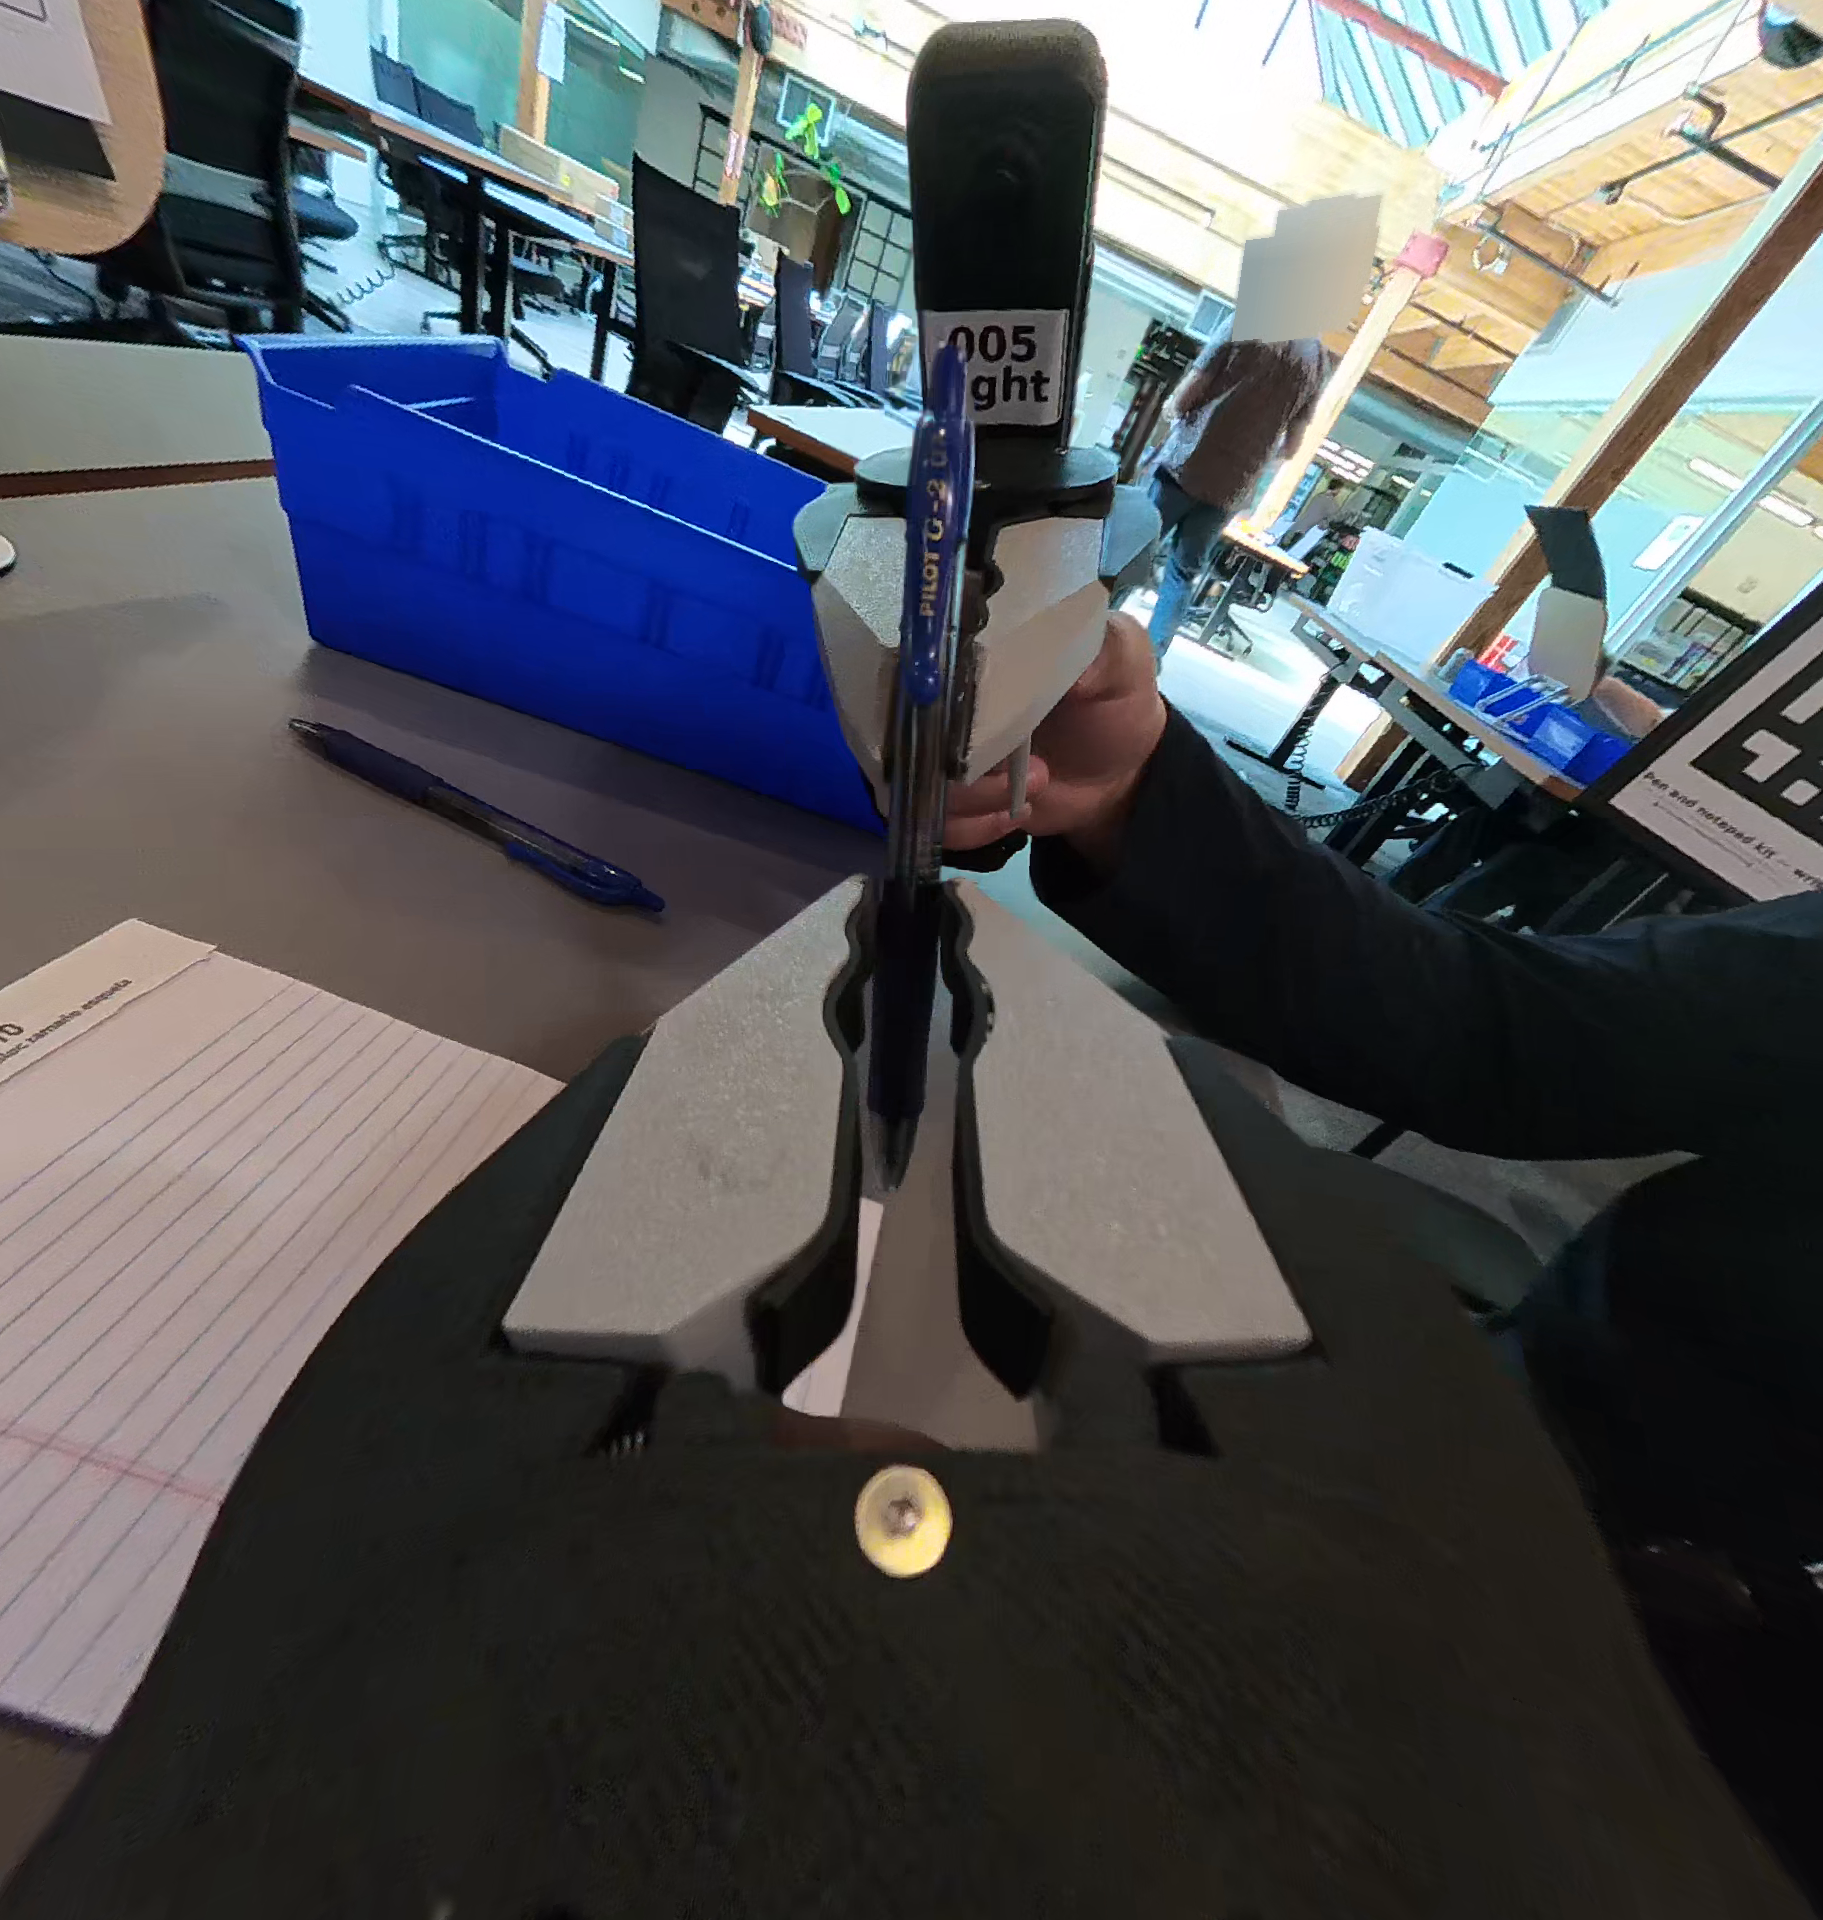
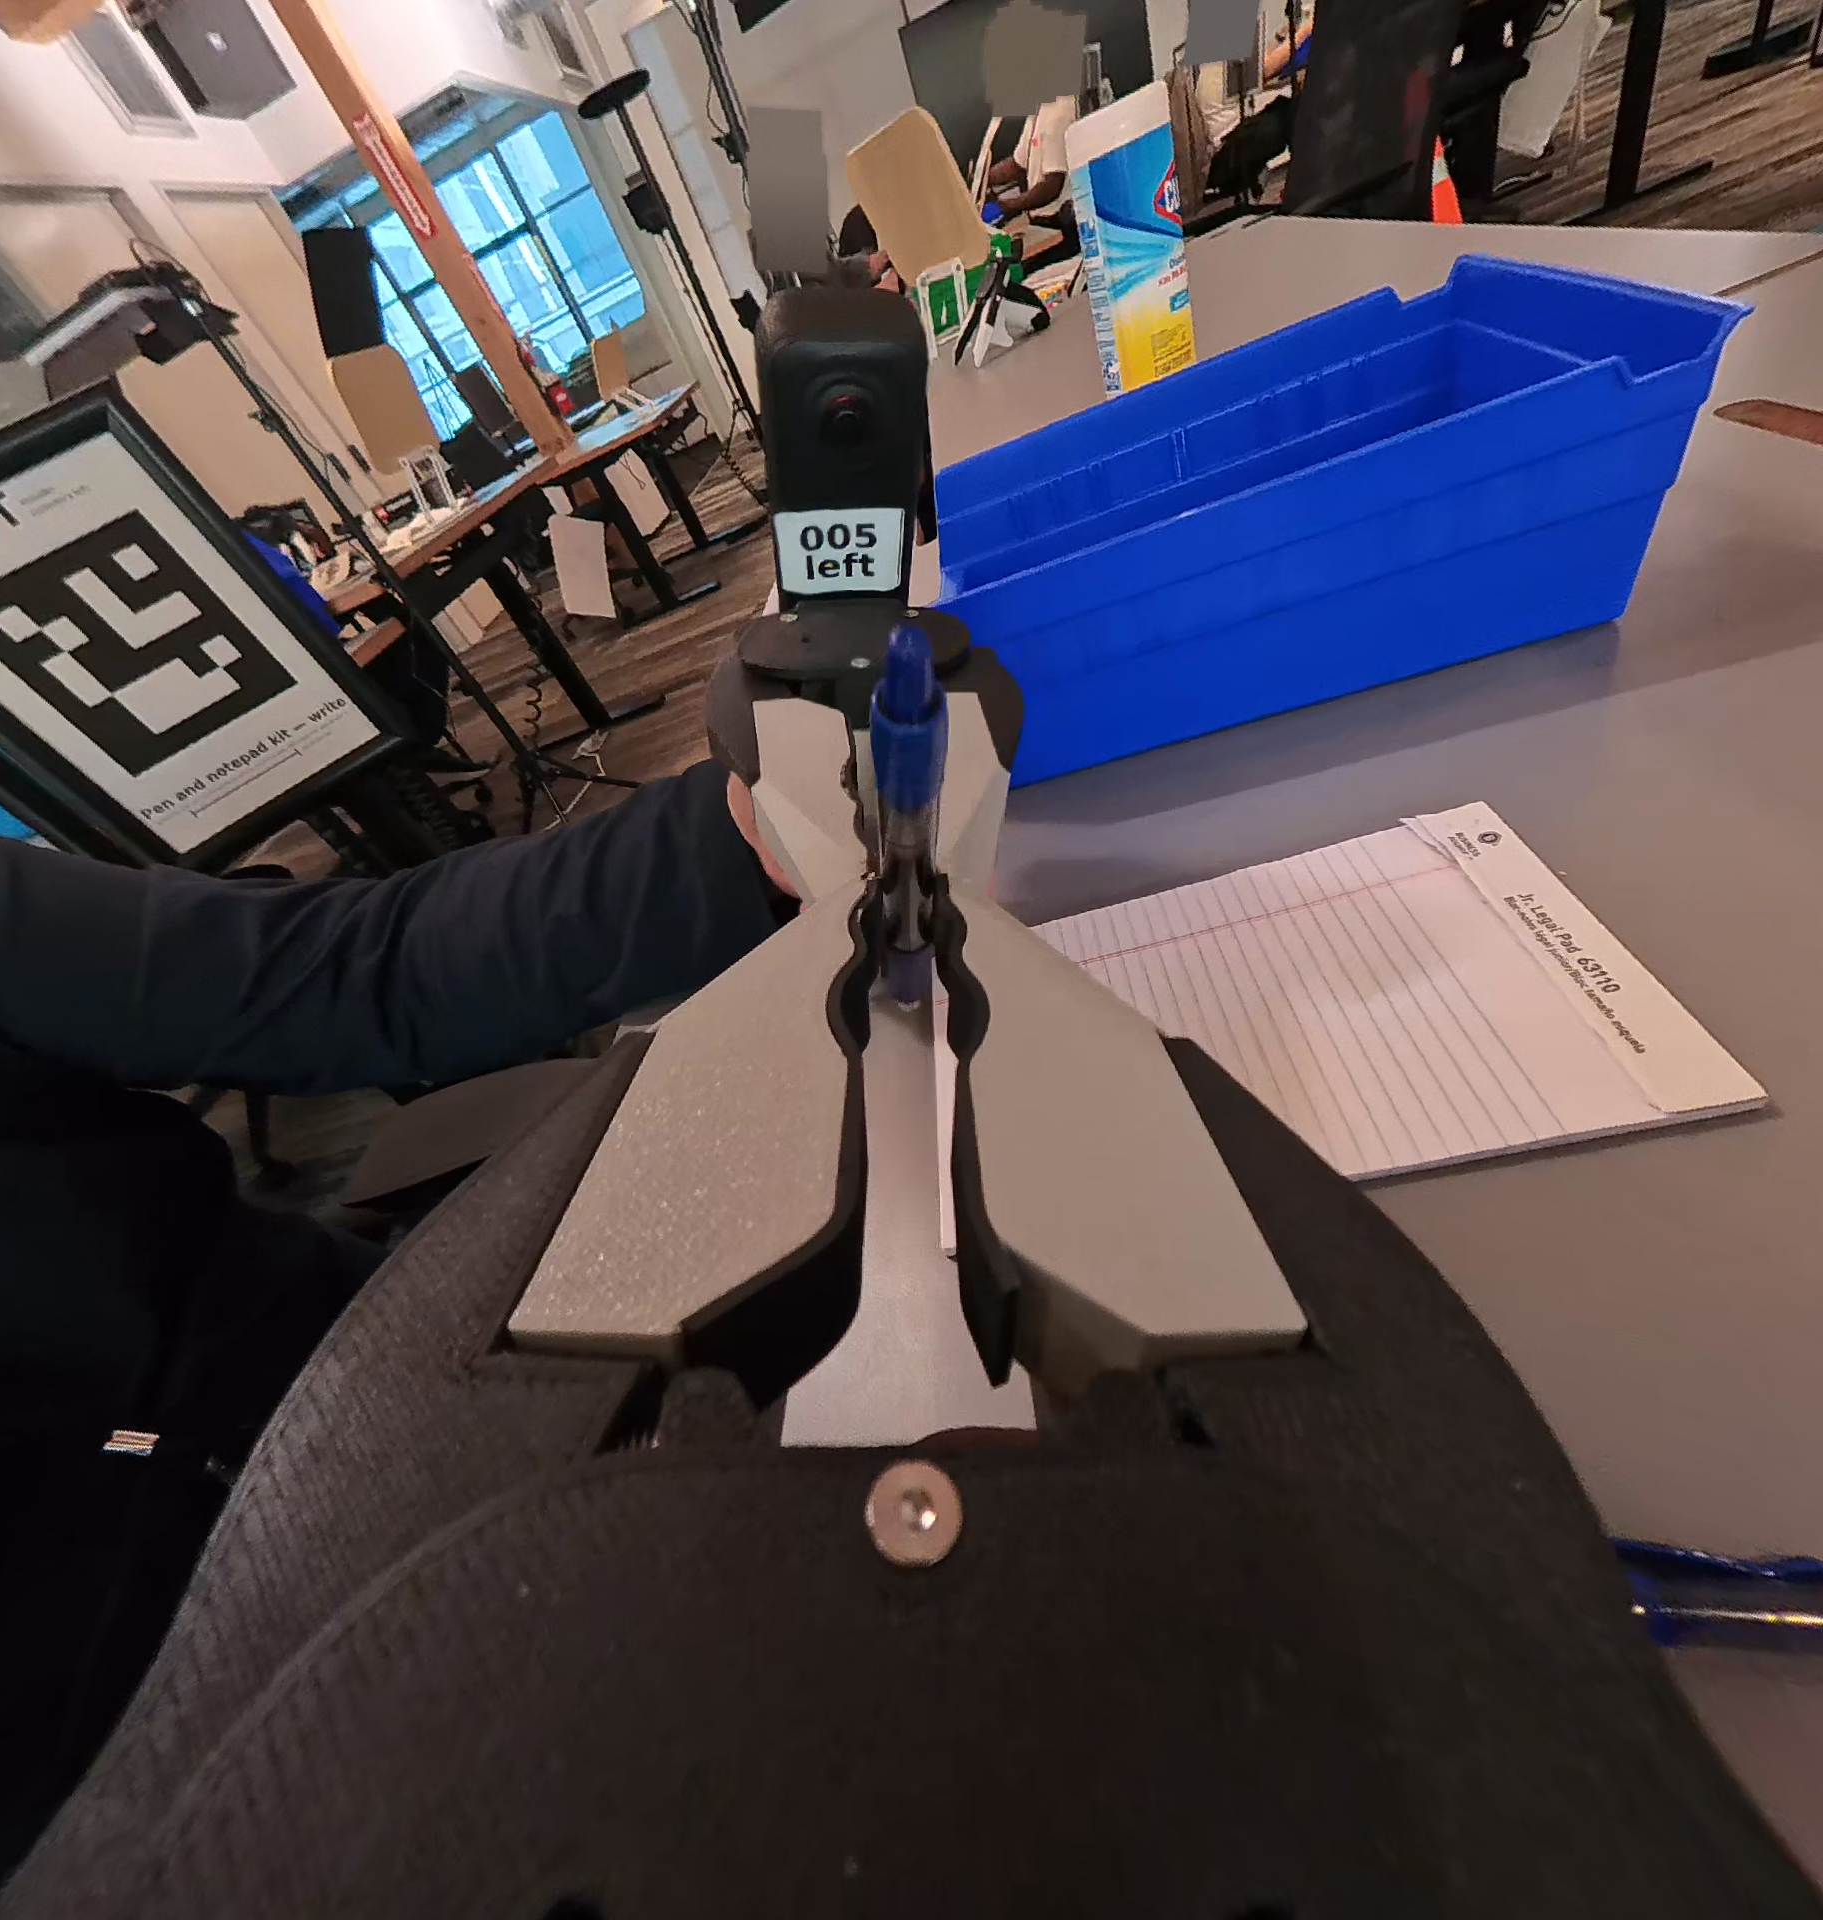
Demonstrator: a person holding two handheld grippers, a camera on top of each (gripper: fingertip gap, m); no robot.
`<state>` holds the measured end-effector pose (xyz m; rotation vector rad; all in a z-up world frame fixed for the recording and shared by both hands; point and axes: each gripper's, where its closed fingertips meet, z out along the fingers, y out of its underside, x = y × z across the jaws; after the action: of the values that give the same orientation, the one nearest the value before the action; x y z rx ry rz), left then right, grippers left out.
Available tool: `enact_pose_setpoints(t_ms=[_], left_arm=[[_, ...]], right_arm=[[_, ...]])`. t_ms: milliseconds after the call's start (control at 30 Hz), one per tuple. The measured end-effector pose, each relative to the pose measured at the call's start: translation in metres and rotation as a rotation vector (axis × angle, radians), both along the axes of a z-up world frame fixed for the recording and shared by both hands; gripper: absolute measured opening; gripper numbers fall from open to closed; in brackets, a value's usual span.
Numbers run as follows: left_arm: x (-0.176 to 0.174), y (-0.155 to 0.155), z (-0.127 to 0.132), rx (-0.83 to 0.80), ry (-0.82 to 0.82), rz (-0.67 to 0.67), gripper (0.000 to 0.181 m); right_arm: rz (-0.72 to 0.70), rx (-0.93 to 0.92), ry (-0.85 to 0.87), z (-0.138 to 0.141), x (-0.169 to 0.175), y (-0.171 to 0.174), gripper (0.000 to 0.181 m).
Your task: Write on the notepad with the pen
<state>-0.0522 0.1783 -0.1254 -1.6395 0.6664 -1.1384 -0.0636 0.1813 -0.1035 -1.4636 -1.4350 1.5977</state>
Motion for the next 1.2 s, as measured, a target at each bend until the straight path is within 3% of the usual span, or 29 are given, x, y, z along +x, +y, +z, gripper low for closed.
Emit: enact_pose_setpoints(t_ms=[167, 333, 433, 500, 833, 1200], left_arm=[[-0.001, 0.001, 0.003, 0.004, -0.019, 0.003, 0.009], [-0.005, 0.001, 0.010, 0.004, -0.068, 0.006, 0.009], [-0.001, -0.001, 0.005, -0.005, -0.041, -0.008, 0.009], [0.004, -0.002, 0.002, -0.009, -0.026, -0.019, 0.009], [0.015, -0.005, -0.007, -0.014, 0.023, -0.048, 0.009], [0.015, -0.005, 0.000, -0.035, -0.048, -0.057, 0.008]], right_arm=[[-0.006, -0.032, 0.029, 0.004, 0.000, 0.003, 0.006], [-0.115, -0.063, 0.217, 0.038, 0.012, 0.025, 0.018], [-0.208, -0.031, 0.374, 0.064, 0.027, 0.038, 0.000], [-0.240, -0.015, 0.410, 0.071, 0.031, 0.040, 0.000], [-0.216, -0.009, 0.348, 0.057, 0.004, 0.026, 0.000], [-0.218, -0.068, 0.380, 0.058, 0.005, 0.029, 0.000]])
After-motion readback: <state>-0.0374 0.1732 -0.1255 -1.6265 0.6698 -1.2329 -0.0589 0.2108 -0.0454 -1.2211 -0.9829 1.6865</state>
